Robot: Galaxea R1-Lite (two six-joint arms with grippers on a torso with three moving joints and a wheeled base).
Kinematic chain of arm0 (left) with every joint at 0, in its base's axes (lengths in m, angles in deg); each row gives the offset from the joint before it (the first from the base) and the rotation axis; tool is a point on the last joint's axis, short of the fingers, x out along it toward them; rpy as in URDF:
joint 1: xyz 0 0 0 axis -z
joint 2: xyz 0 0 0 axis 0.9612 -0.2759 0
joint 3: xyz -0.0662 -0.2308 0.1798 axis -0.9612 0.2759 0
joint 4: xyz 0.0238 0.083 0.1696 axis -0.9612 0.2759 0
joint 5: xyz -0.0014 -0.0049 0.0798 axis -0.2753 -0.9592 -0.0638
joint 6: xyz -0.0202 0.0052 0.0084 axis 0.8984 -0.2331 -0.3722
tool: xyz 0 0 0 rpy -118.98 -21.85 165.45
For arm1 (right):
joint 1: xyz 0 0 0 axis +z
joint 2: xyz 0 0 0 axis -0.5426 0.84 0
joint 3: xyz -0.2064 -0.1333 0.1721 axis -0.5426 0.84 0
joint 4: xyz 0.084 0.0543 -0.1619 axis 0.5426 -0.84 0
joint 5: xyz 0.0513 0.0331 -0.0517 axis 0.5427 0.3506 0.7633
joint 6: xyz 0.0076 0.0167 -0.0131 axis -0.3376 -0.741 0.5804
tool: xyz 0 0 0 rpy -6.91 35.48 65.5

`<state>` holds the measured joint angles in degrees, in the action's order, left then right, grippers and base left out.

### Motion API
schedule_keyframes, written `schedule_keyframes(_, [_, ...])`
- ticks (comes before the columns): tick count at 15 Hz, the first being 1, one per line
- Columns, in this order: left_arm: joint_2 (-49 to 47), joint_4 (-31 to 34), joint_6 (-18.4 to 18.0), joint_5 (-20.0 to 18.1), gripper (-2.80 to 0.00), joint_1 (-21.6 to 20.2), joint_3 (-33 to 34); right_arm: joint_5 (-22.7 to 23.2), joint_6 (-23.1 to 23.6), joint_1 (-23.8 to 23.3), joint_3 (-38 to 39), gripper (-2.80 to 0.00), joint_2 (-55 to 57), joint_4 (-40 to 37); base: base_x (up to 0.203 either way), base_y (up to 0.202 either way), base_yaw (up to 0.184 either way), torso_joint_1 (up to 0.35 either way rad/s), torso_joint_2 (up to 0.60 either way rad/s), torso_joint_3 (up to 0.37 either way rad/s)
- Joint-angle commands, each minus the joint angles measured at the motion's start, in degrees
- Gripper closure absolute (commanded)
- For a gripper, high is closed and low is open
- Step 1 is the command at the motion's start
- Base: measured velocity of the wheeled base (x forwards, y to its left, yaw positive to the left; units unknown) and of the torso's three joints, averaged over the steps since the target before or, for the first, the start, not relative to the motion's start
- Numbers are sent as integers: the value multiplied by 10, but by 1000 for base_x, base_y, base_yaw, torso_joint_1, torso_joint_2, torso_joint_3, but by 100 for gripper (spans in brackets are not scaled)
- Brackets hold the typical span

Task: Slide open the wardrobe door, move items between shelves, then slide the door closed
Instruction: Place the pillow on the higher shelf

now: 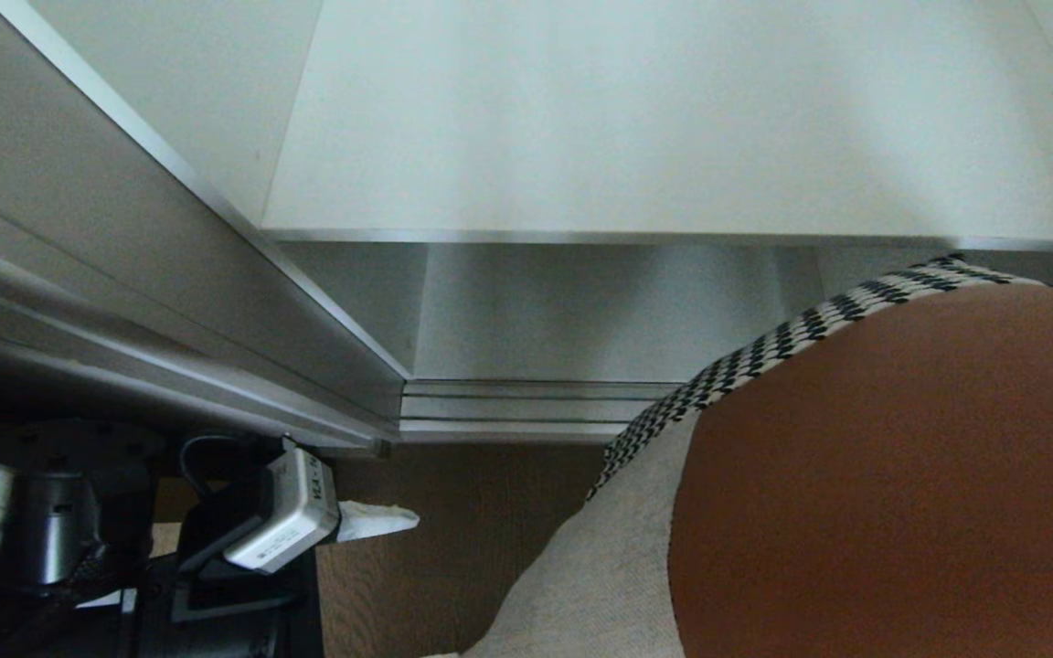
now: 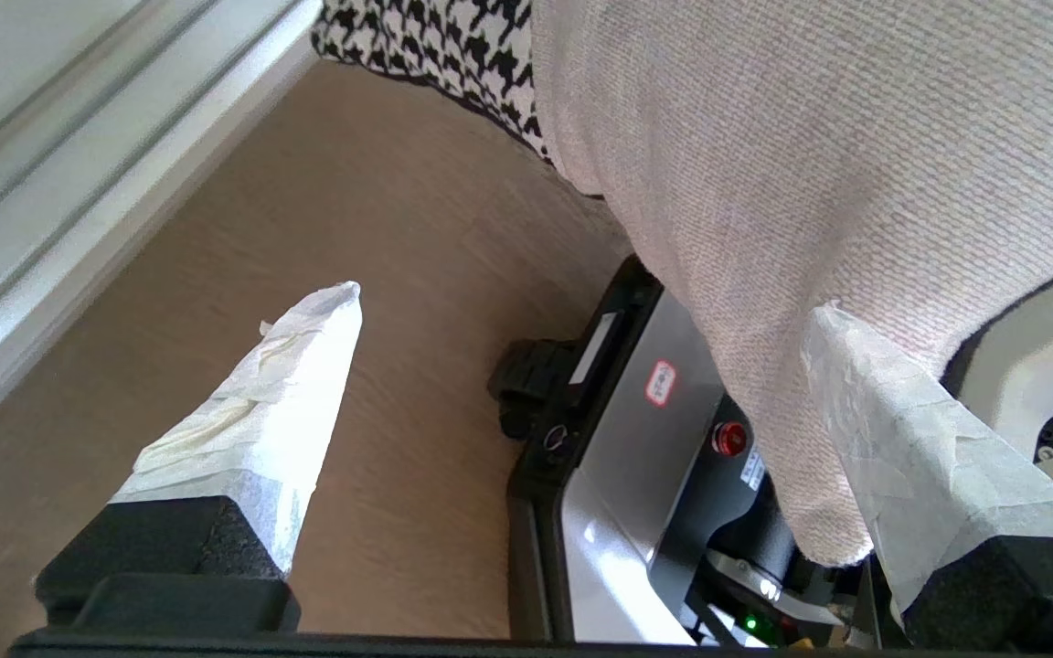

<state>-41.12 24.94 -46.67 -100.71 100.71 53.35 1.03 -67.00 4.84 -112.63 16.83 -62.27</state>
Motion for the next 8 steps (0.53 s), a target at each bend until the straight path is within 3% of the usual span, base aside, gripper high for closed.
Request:
schedule_keyframes(1, [-29,-13,-1,-2,-280,13,-2,2,-3,7,-1,0,4,-1,0,0,0,0,0,0])
schedule_keyframes(8, [22,-55,20,-5,-280,26,-4,14,-3,11,-2,0,19,0,0,0,0,0,0,0])
